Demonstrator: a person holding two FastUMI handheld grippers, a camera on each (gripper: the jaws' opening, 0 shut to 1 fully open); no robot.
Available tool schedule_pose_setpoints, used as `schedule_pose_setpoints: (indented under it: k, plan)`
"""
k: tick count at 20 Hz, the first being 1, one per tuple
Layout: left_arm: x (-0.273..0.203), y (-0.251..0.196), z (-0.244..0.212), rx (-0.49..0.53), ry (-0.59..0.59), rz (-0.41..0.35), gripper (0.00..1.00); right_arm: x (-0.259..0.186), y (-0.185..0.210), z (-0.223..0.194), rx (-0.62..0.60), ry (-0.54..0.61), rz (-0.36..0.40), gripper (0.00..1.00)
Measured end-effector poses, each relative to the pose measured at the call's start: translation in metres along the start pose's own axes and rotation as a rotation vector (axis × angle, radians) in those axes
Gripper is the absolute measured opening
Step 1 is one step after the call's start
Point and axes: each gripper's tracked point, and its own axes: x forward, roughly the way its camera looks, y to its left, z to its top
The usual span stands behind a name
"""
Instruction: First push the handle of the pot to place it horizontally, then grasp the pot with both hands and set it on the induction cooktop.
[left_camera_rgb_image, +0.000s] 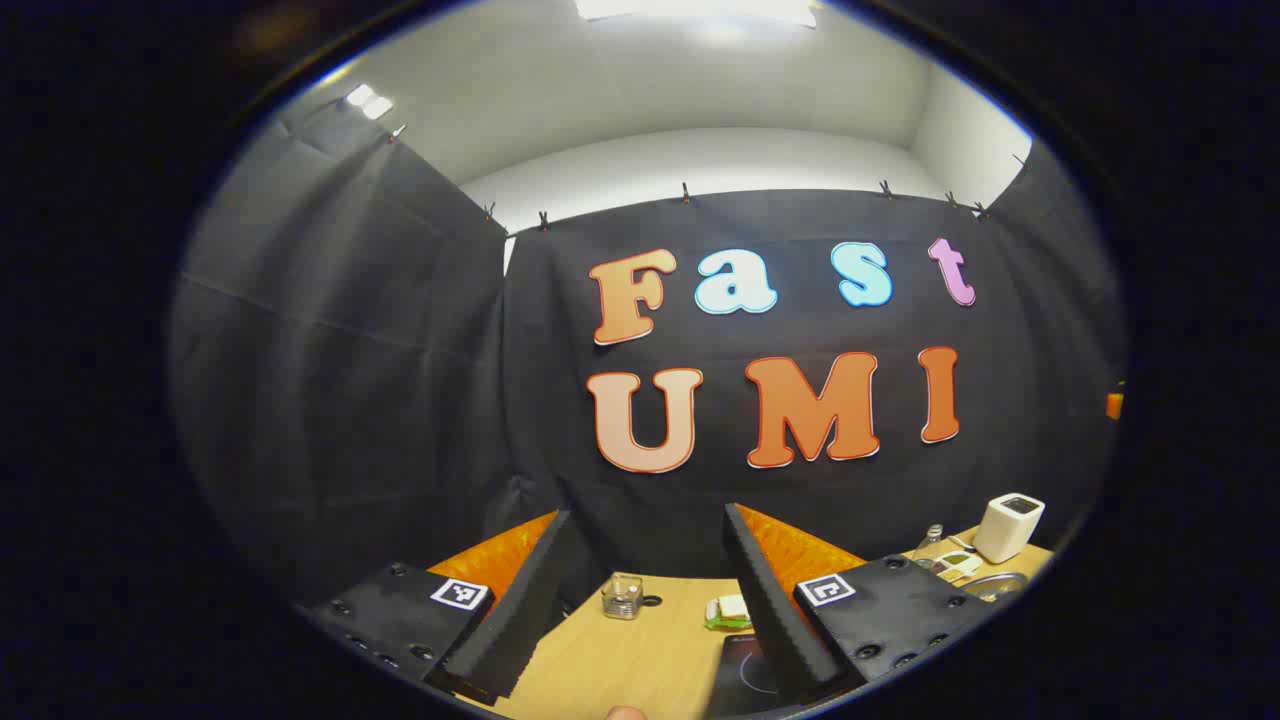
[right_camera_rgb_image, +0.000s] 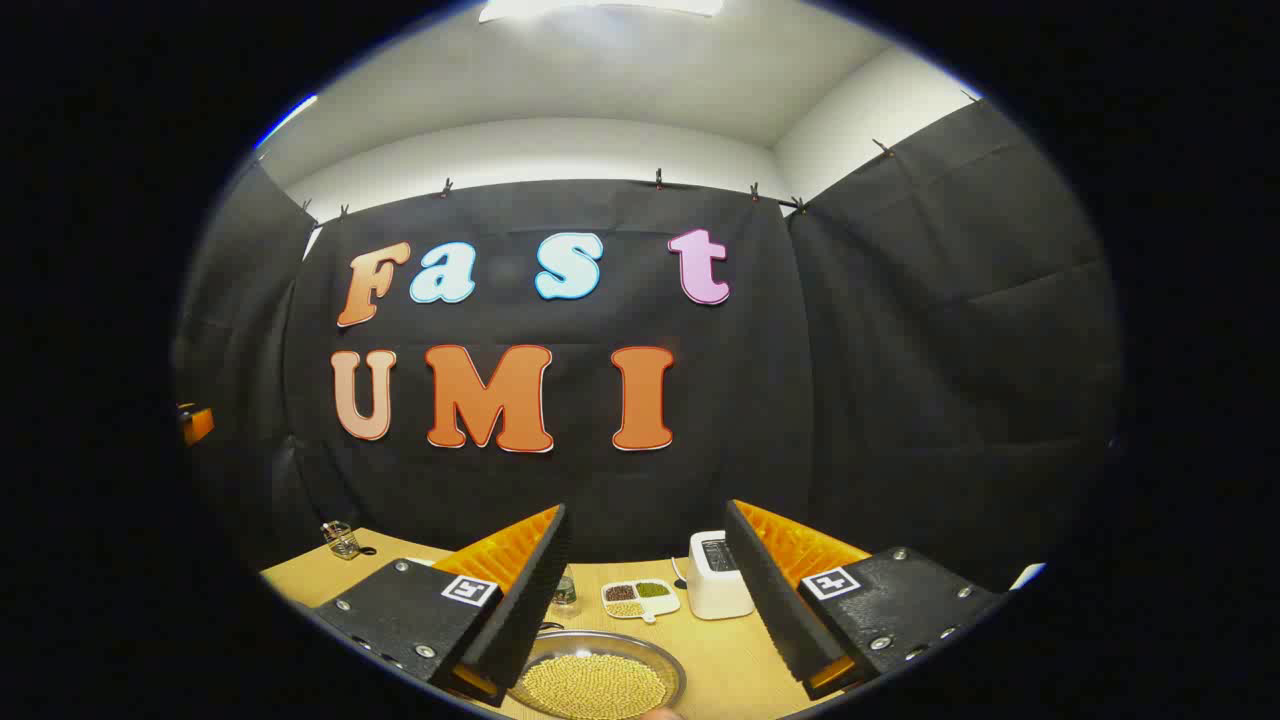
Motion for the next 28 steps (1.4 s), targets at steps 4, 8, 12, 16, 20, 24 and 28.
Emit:
schedule_pose_setpoints:
  k: [4, 8, 12, 16, 20, 24, 28]
  plan:
    - [0.0, 0.015, 0.013, -0.018, -0.021, 0.018, 0.99, -0.003, 0.005, -0.006, -0.01, 0.018, 0.014, 0.95]
    - [-0.005, 0.04, 0.025, 0.08, -0.066, 0.09, 0.98, -0.004, 0.008, -0.01, -0.026, 0.032, 0.028, 0.95]
    - [-0.004, 0.018, 0.0, 0.043, 0.02, 0.02, 0.99, -0.001, 0.008, -0.009, -0.016, 0.026, 0.024, 0.95]
    - [-0.001, 0.046, 0.005, -0.04, 0.023, 0.057, 1.0, -0.002, 0.013, -0.016, -0.002, 0.032, 0.039, 0.95]
    - [-0.008, 0.078, 0.003, -0.032, 0.017, 0.147, 0.96, 0.002, 0.012, -0.027, -0.01, 0.067, 0.038, 0.95]
    - [-0.017, 0.076, 0.003, 0.002, 0.021, 0.133, 0.97, 0.0, 0.009, -0.021, -0.012, 0.048, 0.026, 0.95]
    - [-0.022, 0.056, 0.007, 0.014, 0.0, 0.089, 0.98, -0.004, 0.01, -0.026, -0.02, 0.056, 0.032, 0.95]
